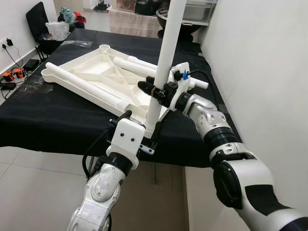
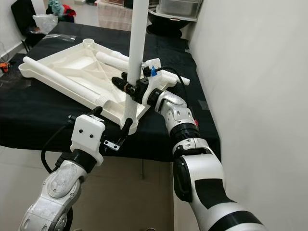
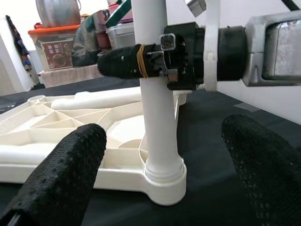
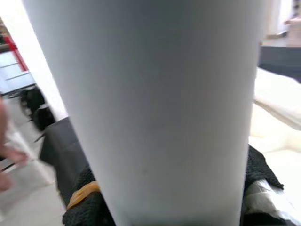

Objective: Building children table

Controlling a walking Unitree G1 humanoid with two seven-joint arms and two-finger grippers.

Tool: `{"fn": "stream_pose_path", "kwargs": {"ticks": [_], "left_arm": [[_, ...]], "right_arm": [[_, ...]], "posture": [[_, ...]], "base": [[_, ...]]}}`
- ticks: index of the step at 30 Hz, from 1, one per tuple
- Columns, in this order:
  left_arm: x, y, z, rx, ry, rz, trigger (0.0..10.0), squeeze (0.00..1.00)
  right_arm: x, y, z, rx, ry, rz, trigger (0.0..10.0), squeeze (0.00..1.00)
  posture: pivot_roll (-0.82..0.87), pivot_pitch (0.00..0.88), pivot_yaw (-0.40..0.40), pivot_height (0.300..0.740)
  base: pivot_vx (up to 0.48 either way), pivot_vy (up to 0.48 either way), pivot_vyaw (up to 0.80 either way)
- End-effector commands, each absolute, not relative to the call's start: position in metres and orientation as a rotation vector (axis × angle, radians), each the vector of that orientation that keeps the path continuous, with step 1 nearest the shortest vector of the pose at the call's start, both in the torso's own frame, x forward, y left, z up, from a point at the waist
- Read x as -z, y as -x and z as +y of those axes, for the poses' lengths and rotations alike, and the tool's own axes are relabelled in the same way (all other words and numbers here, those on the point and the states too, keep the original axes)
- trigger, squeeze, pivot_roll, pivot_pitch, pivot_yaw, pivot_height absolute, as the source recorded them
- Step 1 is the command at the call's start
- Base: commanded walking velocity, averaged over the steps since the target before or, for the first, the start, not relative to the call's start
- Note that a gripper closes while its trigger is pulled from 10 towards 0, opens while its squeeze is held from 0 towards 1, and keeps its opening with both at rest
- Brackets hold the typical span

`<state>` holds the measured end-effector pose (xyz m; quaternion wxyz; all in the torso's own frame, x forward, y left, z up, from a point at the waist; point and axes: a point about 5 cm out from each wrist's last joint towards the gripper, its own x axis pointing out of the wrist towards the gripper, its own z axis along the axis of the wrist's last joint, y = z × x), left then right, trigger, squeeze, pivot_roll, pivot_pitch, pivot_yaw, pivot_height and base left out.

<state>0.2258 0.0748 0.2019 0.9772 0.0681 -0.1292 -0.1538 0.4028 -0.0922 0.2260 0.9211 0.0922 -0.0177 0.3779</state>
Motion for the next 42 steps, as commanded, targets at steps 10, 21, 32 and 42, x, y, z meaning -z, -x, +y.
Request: {"fn": "stream_pose_path", "kwargs": {"ticks": [10,21,32,42], "left_arm": [[-0.200,-0.227,0.073,0.309,-0.142,-0.254,10.0,0.00],[-0.200,-0.228,0.074,0.304,-0.145,-0.255,10.0,0.00],[-0.199,-0.226,0.073,0.307,-0.143,-0.252,10.0,0.00],[-0.199,-0.226,0.073,0.309,-0.140,-0.253,10.0,0.00]], "right_arm": [[-0.211,-0.406,-0.156,0.314,-0.147,0.008,0.0,0.00],[-0.209,-0.401,-0.134,0.397,-0.219,0.053,10.0,0.00],[-0.244,-0.414,-0.127,-0.031,-0.290,-0.077,10.0,0.00],[-0.226,-0.396,-0.113,-0.789,-0.249,-0.035,10.0,0.00]], "posture": [[0.09,0.049,-0.128,0.740],[0.08,0.046,-0.130,0.740],[0.08,0.034,-0.127,0.740],[0.09,0.031,-0.128,0.740]], "base": [[0.000,0.000,0.00],[0.000,0.000,0.00],[0.000,0.000,0.00],[0.000,0.000,0.00]]}}
